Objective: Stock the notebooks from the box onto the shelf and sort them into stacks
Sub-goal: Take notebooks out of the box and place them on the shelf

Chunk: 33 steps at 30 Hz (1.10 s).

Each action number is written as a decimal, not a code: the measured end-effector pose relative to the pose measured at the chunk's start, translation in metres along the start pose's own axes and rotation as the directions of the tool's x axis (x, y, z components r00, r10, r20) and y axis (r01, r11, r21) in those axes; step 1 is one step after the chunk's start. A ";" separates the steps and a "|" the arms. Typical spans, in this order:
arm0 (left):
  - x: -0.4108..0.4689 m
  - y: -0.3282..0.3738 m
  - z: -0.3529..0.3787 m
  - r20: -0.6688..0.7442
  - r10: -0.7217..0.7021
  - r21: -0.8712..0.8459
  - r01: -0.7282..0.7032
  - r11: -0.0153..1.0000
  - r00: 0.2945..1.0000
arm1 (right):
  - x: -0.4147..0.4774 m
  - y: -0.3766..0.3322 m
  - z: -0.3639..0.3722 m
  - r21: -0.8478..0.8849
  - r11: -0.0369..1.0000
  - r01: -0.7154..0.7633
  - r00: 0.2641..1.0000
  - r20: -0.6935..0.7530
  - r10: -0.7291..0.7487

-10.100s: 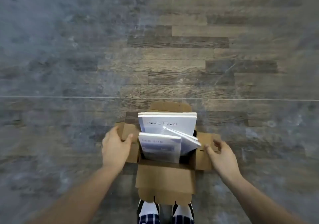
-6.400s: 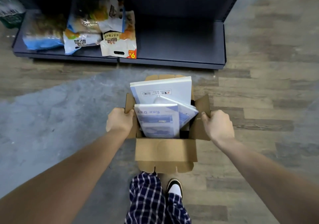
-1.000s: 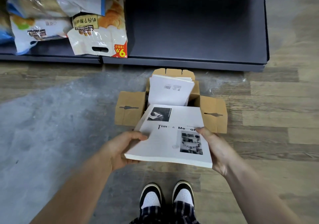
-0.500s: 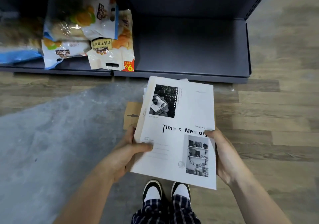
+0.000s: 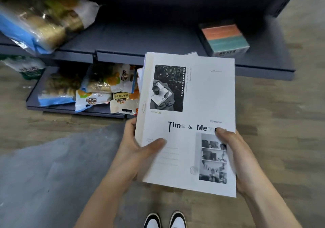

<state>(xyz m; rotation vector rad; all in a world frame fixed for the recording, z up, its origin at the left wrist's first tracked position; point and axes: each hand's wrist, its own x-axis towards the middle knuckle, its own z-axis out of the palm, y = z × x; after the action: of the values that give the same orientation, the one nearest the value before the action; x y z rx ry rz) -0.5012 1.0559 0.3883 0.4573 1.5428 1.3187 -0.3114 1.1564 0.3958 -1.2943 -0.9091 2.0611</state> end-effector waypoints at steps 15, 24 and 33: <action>-0.078 0.225 0.015 0.015 0.289 0.143 -0.288 0.947 0.957 | -0.111 -0.166 0.091 0.102 0.963 0.249 0.965 0.053 -0.255; -0.083 0.315 0.046 0.074 0.391 0.102 -0.397 0.912 0.917 | -0.125 -0.253 0.106 0.096 0.916 0.390 0.918 0.041 -0.395; -0.044 0.372 0.112 0.015 0.430 0.086 -0.430 0.899 0.903 | -0.080 -0.347 0.081 0.074 0.911 0.406 0.907 0.092 -0.412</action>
<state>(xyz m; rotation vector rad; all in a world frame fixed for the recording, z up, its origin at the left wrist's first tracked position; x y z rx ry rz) -0.5026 1.2005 0.7520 0.8929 1.5608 1.5878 -0.3236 1.2946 0.7332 -0.8794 -1.0631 1.8172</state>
